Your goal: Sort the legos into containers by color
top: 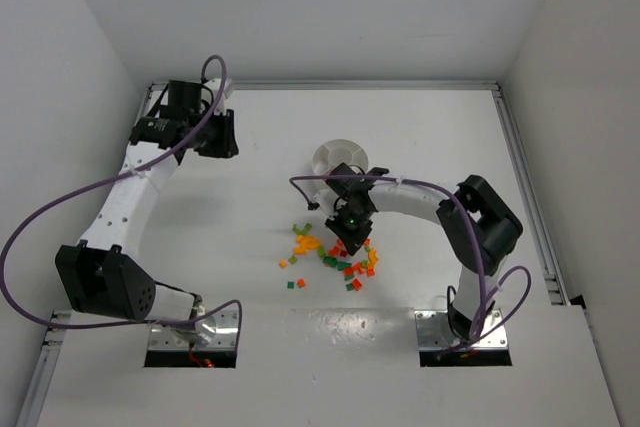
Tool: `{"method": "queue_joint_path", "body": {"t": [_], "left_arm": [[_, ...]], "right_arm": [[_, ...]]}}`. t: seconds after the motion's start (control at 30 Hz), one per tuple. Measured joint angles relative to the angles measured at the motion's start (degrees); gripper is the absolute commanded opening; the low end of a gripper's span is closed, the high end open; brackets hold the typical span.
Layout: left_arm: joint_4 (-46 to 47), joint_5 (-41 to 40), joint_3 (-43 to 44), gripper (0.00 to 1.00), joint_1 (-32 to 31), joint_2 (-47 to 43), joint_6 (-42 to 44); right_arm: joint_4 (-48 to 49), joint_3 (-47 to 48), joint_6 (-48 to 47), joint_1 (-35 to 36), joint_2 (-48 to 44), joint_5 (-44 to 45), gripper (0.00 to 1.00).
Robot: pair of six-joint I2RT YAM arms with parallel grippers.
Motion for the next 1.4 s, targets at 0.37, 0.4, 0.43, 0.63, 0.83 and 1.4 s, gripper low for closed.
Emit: {"method": "queue_joint_path", "body": {"t": [0.37, 0.4, 0.43, 0.63, 0.83, 1.4], "left_arm": [[0.00, 1.31, -0.07, 0.36, 1.57, 0.61, 0.15], [0.00, 1.33, -0.09, 0.36, 1.57, 0.72, 0.17], [0.00, 1.33, -0.13, 0.36, 1.57, 0.76, 0.17], [0.00, 1.49, -0.28, 0.36, 1.60, 0.79, 0.17], [0.02, 1.55, -0.28, 0.36, 1.60, 0.79, 0.42], [0.09, 2.58, -0.59, 0.36, 1.60, 0.79, 0.42]], "right_arm": [[-0.39, 1.11, 0.48, 0.57, 1.88, 2.78, 0.22], [-0.37, 1.14, 0.63, 0.66, 1.92, 3.06, 0.24], [-0.42, 1.22, 0.74, 0.74, 1.92, 3.61, 0.26], [-0.35, 1.92, 1.11, 0.81, 1.95, 5.25, 0.32], [-0.37, 1.97, 0.85, 1.01, 1.95, 5.03, 0.32], [-0.42, 2.36, 0.87, 6.54, 4.00, 8.90, 0.43]]}}
